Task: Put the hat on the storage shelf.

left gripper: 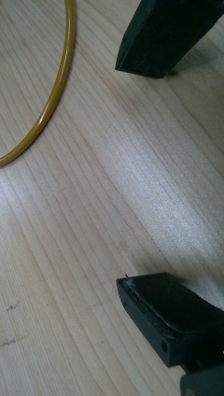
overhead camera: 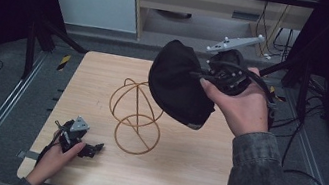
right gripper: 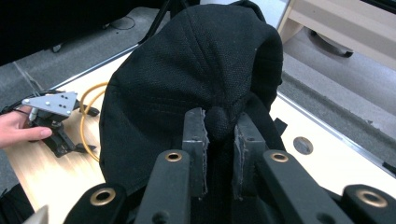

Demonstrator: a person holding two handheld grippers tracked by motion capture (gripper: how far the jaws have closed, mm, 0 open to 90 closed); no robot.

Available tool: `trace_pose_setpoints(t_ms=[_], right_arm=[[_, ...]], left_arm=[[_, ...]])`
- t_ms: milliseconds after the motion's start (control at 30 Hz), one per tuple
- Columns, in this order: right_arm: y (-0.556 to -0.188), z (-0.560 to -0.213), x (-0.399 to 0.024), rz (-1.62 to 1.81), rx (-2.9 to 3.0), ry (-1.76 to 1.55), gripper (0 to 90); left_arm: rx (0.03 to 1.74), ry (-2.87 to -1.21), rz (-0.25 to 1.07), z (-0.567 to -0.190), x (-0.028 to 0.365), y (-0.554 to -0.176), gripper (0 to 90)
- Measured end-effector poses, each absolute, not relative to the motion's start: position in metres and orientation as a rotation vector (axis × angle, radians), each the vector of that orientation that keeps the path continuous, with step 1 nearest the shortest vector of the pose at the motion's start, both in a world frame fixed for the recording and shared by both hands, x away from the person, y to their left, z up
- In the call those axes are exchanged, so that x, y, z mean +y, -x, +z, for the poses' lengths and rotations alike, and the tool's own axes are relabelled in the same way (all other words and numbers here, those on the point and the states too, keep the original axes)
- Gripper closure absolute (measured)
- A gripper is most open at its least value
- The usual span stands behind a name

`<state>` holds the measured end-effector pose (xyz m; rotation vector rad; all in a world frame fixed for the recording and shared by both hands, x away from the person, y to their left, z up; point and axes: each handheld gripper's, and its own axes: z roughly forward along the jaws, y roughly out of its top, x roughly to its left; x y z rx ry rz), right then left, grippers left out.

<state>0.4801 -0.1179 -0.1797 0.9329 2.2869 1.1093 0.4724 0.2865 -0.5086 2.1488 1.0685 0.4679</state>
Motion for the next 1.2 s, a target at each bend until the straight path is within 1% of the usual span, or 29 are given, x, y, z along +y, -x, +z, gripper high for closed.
trace_pose_setpoints(t_ms=[400, 867, 1200], right_arm=[[-0.491, -0.17, -0.072, 1.076, 2.357, -0.853, 78.6], [-0.499, -0.17, -0.046, 1.05, 2.424, -0.809, 78.5], [-0.508, -0.181, -0.025, 0.983, 2.492, -0.791, 78.5]], left_arm=[[1.063, -2.155, 0.465, -0.508, 0.287, -0.472, 0.0], [1.063, -2.155, 0.464, -0.508, 0.287, -0.472, 0.0], [1.063, -2.155, 0.464, -0.508, 0.287, -0.472, 0.0]])
